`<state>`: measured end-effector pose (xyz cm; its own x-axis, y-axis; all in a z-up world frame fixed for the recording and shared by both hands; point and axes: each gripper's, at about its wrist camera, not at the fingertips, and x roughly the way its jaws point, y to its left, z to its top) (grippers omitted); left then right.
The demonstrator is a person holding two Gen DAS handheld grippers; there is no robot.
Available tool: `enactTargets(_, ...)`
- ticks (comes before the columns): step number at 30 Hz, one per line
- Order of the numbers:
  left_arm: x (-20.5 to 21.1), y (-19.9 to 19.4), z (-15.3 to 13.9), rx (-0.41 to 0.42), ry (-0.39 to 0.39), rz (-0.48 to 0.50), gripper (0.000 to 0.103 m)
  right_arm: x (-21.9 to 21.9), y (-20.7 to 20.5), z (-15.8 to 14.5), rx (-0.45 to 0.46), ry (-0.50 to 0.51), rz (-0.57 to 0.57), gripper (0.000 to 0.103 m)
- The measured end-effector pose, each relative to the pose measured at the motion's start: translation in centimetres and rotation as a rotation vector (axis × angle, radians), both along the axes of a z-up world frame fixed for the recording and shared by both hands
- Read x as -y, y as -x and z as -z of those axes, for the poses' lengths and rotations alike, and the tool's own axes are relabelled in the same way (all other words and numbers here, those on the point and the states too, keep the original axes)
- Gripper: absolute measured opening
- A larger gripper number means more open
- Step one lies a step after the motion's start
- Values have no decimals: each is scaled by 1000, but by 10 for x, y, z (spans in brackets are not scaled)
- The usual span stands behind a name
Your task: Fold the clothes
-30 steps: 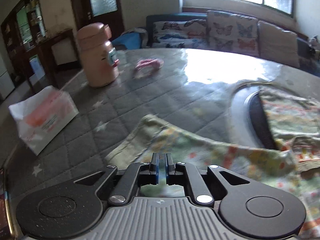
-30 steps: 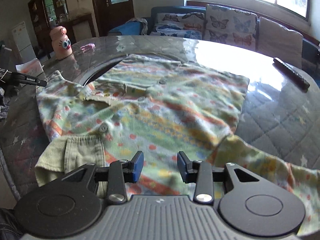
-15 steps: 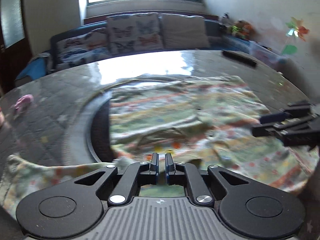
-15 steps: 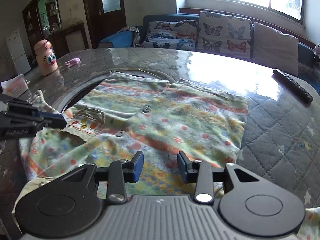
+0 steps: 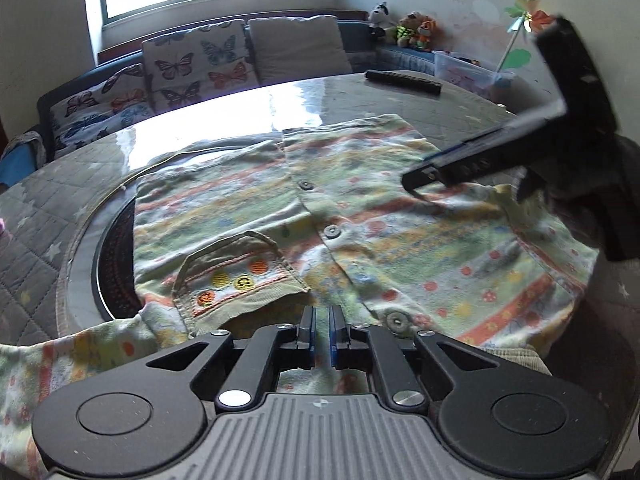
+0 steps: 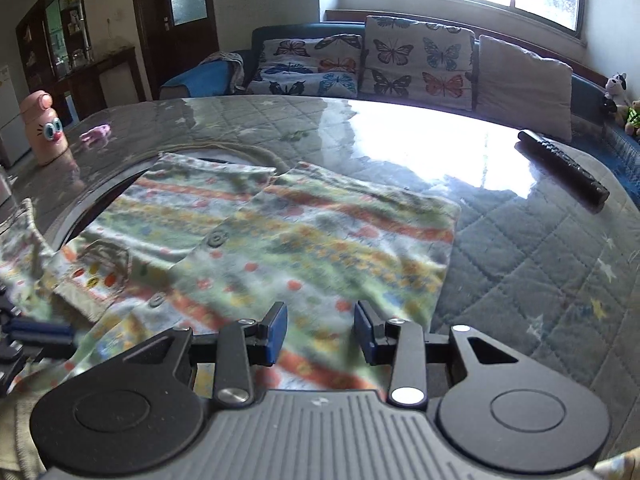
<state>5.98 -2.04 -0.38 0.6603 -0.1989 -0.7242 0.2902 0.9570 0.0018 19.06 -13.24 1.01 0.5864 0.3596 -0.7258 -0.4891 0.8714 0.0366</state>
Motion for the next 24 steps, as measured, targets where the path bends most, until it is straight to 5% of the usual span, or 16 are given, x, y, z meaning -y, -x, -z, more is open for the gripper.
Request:
enactTargets(14, -3, 2, 3, 2, 12, 52, 8, 0, -82, 11, 44, 10, 86, 41)
enactTargets(24, -4, 4, -2, 23, 5, 29, 26, 11, -34, -13, 30, 55, 19, 42)
